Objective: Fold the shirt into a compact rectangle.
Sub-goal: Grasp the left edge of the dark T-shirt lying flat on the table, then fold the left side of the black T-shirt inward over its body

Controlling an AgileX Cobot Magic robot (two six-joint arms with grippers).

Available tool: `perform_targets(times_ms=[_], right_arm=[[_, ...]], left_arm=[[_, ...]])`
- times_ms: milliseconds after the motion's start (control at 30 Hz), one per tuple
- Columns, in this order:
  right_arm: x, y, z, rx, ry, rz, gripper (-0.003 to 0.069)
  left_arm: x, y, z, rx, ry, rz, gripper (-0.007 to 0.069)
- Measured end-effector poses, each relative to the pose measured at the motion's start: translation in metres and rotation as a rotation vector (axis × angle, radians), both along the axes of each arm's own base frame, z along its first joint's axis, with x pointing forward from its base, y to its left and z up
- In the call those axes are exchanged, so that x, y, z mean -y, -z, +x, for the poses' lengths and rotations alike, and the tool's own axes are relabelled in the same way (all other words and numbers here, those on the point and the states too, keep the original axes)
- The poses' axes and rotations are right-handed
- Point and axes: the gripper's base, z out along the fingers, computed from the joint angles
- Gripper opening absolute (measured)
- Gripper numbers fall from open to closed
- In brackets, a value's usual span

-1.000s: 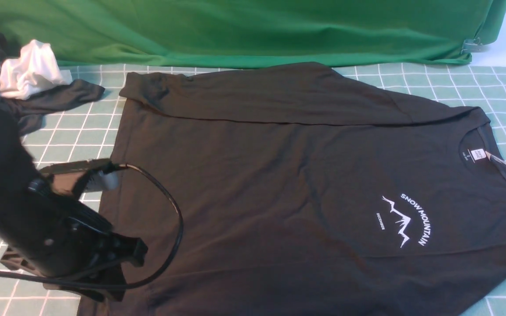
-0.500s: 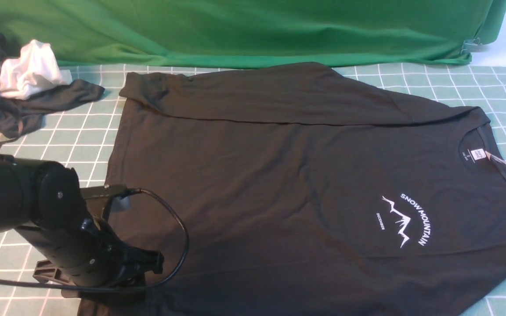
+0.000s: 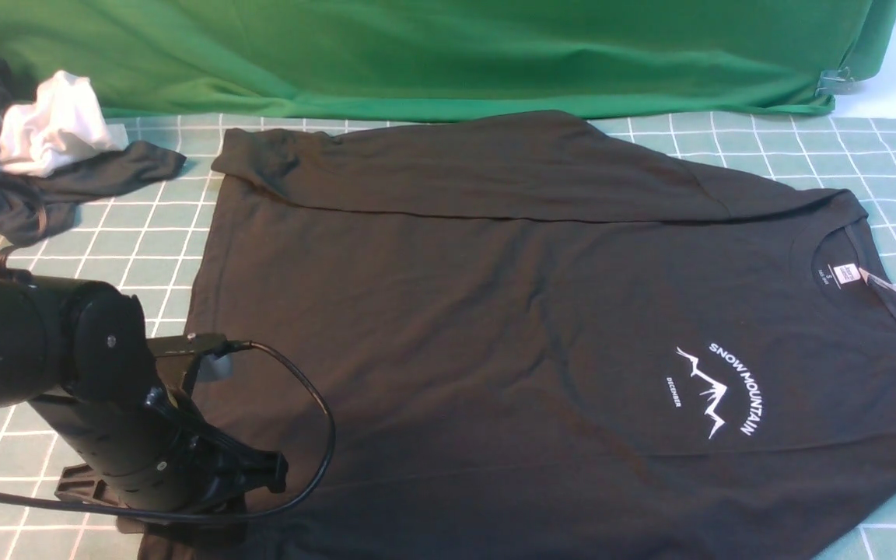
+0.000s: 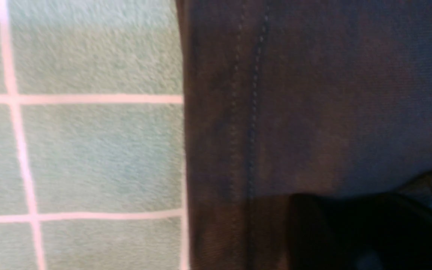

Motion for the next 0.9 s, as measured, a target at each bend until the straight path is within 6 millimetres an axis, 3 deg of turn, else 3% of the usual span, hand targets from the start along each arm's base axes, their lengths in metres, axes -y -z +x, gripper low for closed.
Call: perform_targets(times_ms=[100, 200, 333, 467, 700, 900], right_arm=[[0.0, 0.0, 0.0, 0.0, 0.0, 0.0, 0.0082], [0.0, 0.0, 0.0, 0.0, -0.001, -0.001, 0.0087], [0.0, 0.0, 0.0, 0.0, -0.001, -0.001, 0.0091], [0.0, 0.0, 0.0, 0.0, -0.001, -0.001, 0.0092], [0.0, 0.0, 0.0, 0.0, 0.0, 0.0, 0.0093], [0.0, 0.0, 0.0, 0.0, 0.0, 0.001, 0.0093]], left_arm=[[0.001, 0.0, 0.0, 0.0, -0.008, -0.009, 0.0053], [0.001, -0.003, 0.001, -0.01, 0.0, -0.005, 0.0018], [0.0, -0.019, -0.002, -0.004, 0.017, -0.003, 0.0013], [0.0, -0.051, -0.007, 0.074, 0.025, -0.025, 0.0013], [-0.002, -0.075, -0.014, 0.169, 0.031, -0.039, 0.0013], [-0.003, -0.129, 0.01, 0.391, 0.009, -0.046, 0.0013]])
